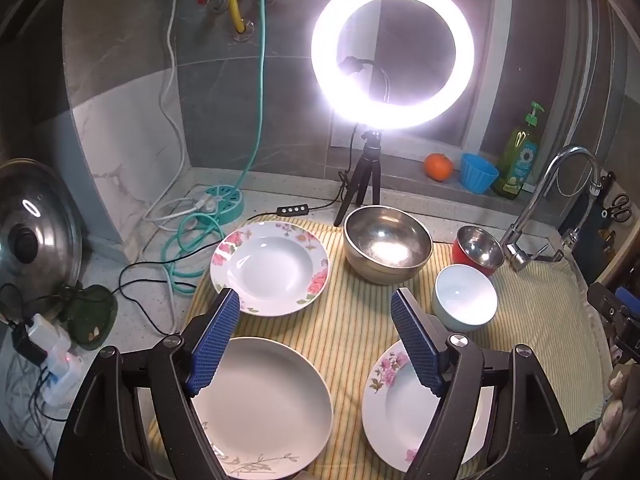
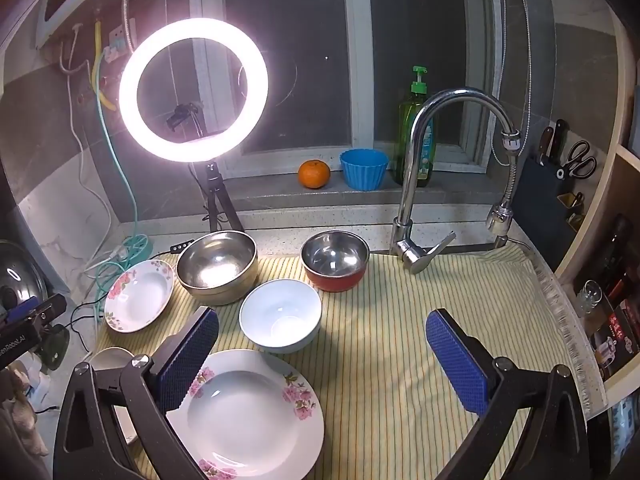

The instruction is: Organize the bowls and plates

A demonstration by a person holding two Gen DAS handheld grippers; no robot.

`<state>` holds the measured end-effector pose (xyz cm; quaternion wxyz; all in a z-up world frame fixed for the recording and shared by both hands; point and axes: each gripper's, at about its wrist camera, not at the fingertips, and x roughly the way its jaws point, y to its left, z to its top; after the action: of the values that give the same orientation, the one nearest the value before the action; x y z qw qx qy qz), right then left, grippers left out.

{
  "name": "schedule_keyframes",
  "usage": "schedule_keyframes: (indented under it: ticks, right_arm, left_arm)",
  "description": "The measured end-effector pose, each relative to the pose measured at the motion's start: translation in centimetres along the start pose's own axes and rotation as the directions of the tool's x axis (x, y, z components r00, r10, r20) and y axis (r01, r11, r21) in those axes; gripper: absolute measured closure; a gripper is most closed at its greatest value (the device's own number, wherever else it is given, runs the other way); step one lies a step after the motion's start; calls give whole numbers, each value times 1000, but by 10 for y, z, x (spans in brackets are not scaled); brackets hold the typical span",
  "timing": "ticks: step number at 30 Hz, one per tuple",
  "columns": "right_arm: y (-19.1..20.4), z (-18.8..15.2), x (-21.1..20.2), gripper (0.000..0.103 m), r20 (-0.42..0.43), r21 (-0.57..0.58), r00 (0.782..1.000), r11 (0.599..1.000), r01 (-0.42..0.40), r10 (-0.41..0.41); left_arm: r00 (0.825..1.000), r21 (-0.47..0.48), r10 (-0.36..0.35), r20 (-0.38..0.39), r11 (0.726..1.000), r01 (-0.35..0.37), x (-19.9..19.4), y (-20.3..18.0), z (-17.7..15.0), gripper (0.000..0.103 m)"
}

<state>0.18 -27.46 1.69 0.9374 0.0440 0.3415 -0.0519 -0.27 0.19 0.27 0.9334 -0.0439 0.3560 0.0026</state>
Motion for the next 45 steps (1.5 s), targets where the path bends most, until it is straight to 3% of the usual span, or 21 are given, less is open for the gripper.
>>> schedule_keyframes:
  ticks: [45]
  right_arm:
    - [-2,-8,6,1,-37,43,999,999,-25,26]
  left_arm:
    - [1000,19,-12,-18,1000,13,2,-6,-5,25]
